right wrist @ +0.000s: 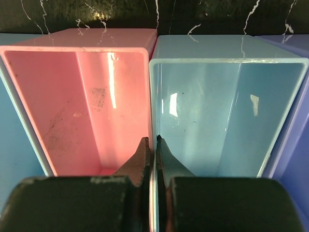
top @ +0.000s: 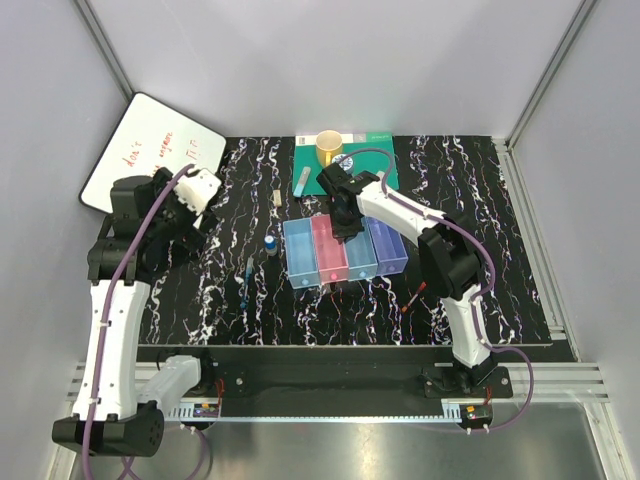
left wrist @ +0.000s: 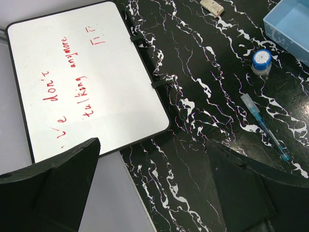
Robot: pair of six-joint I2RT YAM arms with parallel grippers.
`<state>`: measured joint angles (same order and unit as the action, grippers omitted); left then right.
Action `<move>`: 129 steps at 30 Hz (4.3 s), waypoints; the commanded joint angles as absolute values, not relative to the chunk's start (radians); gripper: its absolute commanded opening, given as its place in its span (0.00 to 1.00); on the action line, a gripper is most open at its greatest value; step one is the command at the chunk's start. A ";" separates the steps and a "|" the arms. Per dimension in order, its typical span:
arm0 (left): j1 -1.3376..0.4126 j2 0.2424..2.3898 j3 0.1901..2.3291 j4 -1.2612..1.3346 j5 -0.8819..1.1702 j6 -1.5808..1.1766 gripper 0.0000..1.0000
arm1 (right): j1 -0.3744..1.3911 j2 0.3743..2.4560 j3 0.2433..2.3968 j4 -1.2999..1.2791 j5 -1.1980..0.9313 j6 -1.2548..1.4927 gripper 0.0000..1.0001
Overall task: Sort the stationery into containers
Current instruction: Move the storage box to the center of the board, then pick up the stationery from the center of the board.
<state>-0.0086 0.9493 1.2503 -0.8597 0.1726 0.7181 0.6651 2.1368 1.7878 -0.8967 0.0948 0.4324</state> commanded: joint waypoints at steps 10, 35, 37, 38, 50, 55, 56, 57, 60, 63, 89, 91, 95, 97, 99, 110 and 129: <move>-0.018 0.968 1.273 -0.784 0.212 0.718 0.99 | 0.666 2.141 1.755 -0.939 0.038 0.568 0.07; -0.031 0.902 1.210 -0.753 0.299 0.698 0.99 | 0.667 1.868 1.893 -0.884 0.116 0.252 0.64; -0.034 0.917 1.210 -0.744 0.301 0.689 0.99 | 0.660 1.871 1.930 -0.856 0.222 0.195 0.64; -0.037 0.926 1.210 -0.739 0.301 0.683 0.99 | 0.637 1.882 1.957 -0.844 0.286 0.183 0.63; -0.094 1.106 1.269 -0.635 0.279 0.569 0.99 | 0.459 2.195 2.367 -0.839 0.073 -0.178 0.83; -0.107 1.146 1.295 -0.626 0.245 0.583 0.99 | 0.459 2.331 2.632 -0.942 -0.078 -0.345 1.00; -0.107 1.152 1.298 -0.624 0.241 0.584 0.99 | 0.459 2.351 2.643 -0.946 -0.106 -0.354 1.00; -0.107 1.154 1.299 -0.624 0.235 0.589 0.99 | 0.460 2.356 2.648 -0.951 -0.113 -0.363 1.00; -0.109 1.152 1.292 -0.624 0.224 0.597 0.99 | 0.460 2.359 2.623 -0.954 -0.143 -0.374 1.00; -0.109 1.146 1.275 -0.623 0.221 0.598 0.99 | 0.460 2.372 2.609 -0.956 -0.167 -0.364 1.00; -0.109 1.101 1.193 -0.621 0.196 0.597 0.99 | 0.460 2.580 2.777 -0.842 -0.097 -0.339 1.00; -0.109 1.101 1.192 -0.620 0.193 0.598 0.99 | 0.460 2.582 2.770 -0.836 -0.092 -0.341 1.00; -0.109 1.101 1.193 -0.621 0.189 0.603 0.99 | 0.457 2.586 2.758 -0.836 -0.092 -0.330 1.00; -0.109 1.101 1.193 -0.620 0.186 0.609 0.99 | 0.459 2.588 2.752 -0.836 -0.094 -0.328 1.00; -0.109 1.103 1.193 -0.618 0.183 0.611 0.99 | 0.459 2.589 2.753 -0.838 -0.094 -0.327 1.00; -0.109 1.092 1.193 -0.618 0.173 0.621 0.99 | 0.443 2.608 2.749 -0.839 -0.087 -0.310 0.91; -0.109 1.089 1.184 -0.614 0.170 0.630 0.99 | 0.434 2.614 2.747 -0.850 -0.103 -0.307 0.13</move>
<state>-0.1051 1.1069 1.1885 -0.6582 0.1799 0.6205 0.4381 2.6232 2.7224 -0.8593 -0.0982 -0.3069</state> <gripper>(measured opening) 0.987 0.689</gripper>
